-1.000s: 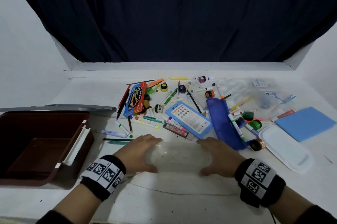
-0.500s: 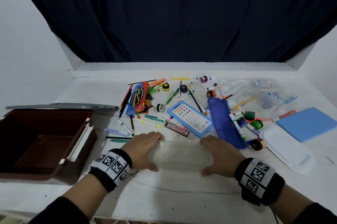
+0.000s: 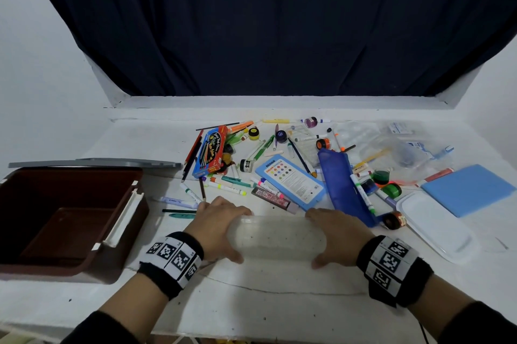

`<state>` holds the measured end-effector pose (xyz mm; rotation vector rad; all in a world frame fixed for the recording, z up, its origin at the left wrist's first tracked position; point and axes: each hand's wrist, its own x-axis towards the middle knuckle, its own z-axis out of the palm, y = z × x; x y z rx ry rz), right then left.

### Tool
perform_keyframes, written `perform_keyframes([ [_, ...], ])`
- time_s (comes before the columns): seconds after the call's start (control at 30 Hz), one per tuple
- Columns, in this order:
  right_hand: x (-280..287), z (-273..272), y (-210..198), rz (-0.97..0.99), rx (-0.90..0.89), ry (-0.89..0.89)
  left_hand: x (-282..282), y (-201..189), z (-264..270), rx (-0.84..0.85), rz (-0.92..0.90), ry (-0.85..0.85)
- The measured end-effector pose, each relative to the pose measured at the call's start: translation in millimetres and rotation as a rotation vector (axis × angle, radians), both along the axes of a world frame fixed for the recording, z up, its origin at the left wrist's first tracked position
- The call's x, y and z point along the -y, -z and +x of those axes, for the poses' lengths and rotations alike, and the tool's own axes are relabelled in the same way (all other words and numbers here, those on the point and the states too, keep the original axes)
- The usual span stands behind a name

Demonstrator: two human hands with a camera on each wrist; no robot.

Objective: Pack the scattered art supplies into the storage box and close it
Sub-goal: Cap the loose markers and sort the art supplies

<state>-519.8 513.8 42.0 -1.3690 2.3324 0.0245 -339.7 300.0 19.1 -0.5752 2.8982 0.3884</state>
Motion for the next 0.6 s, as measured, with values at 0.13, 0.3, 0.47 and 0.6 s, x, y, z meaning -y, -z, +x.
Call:
perform_keyframes([
  [0.13,7.7,1.6,-0.3,0.06,-0.046,-0.031,0.2,1.0,0.8,-0.025,0.098,-0.038],
  [0.3,13.7,4.5,-0.4,0.099,-0.042,-0.032,-0.8,-0.7,4.2,-0.042,0.122,-0.056],
  [0.47,14.4,5.2,-1.3,0.111,-0.029,-0.019,-8.2,-5.3,2.8,-0.029,0.089,-0.054],
  [0.6,10.7,3.4,0.1,0.1,0.008,0.011,-4.1,3.6,7.5,-0.057,0.159,-0.058],
])
